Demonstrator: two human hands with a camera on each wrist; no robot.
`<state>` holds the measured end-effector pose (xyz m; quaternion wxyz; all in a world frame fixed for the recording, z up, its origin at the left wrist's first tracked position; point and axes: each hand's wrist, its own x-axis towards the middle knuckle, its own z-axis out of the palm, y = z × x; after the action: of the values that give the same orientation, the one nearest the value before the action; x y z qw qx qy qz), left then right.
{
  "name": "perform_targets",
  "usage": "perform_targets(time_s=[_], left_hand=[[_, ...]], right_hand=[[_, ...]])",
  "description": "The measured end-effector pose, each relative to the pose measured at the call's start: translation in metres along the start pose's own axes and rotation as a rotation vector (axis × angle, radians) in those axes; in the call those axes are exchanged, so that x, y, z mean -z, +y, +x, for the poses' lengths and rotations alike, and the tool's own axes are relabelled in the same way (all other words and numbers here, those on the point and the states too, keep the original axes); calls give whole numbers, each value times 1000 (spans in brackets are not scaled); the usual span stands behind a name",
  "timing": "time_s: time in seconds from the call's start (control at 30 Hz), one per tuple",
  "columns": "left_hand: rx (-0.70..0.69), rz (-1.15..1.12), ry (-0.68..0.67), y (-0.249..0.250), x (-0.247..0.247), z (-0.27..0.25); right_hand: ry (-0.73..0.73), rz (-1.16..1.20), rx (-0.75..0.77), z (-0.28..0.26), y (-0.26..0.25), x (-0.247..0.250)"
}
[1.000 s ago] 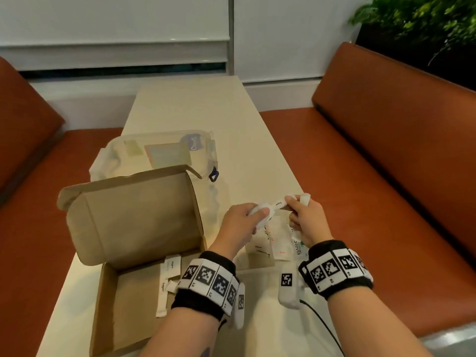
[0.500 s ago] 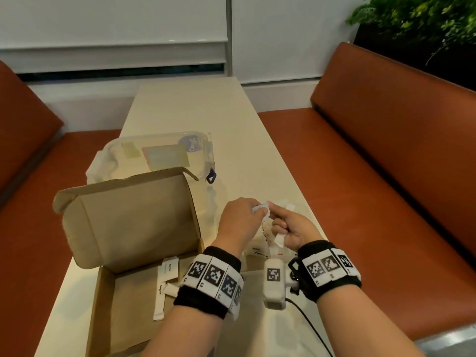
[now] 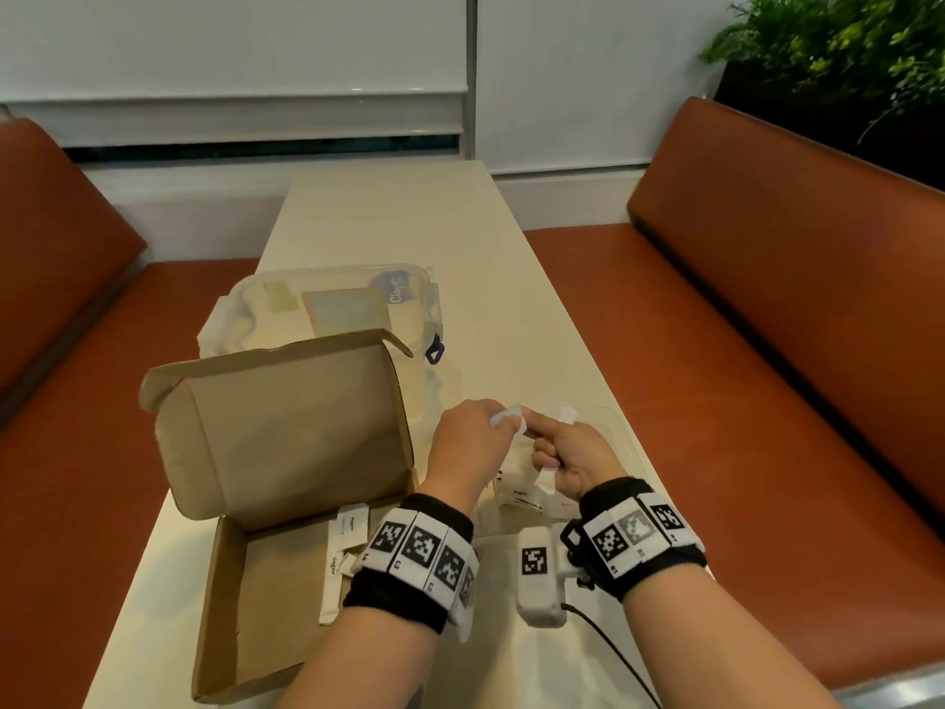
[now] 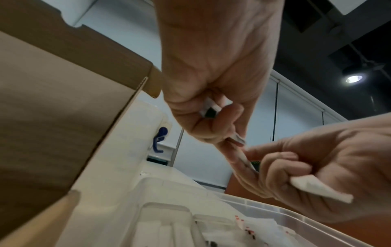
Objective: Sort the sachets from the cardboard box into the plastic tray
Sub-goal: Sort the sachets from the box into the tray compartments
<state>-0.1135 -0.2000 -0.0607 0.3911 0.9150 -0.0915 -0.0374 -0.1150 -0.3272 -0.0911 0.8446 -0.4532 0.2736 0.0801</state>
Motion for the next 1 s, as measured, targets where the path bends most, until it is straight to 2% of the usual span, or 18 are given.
perform_targets(time_s=[0.07, 0.17, 0.27, 0.37, 0.6, 0.77, 1.0], left_hand=[[54, -127, 63, -4, 4, -1], [157, -395, 153, -12, 11, -2], [168, -550, 198, -17, 16, -5], [169, -612, 219, -20, 18, -7], [213, -702, 228, -28, 19, -6], [226, -771, 210, -27, 19, -5], [231, -799, 189, -27, 20, -4]], right_hand=[[51, -205, 96, -2, -2, 2], [48, -681, 222, -7, 0, -2], [-2, -1129, 320, -7, 11, -15], [15, -1373, 376, -2, 30, -26], [26, -1560, 466, 2, 50, -35], [129, -1562, 479, 1, 51, -36], [6, -1566, 530, -5, 42, -30]])
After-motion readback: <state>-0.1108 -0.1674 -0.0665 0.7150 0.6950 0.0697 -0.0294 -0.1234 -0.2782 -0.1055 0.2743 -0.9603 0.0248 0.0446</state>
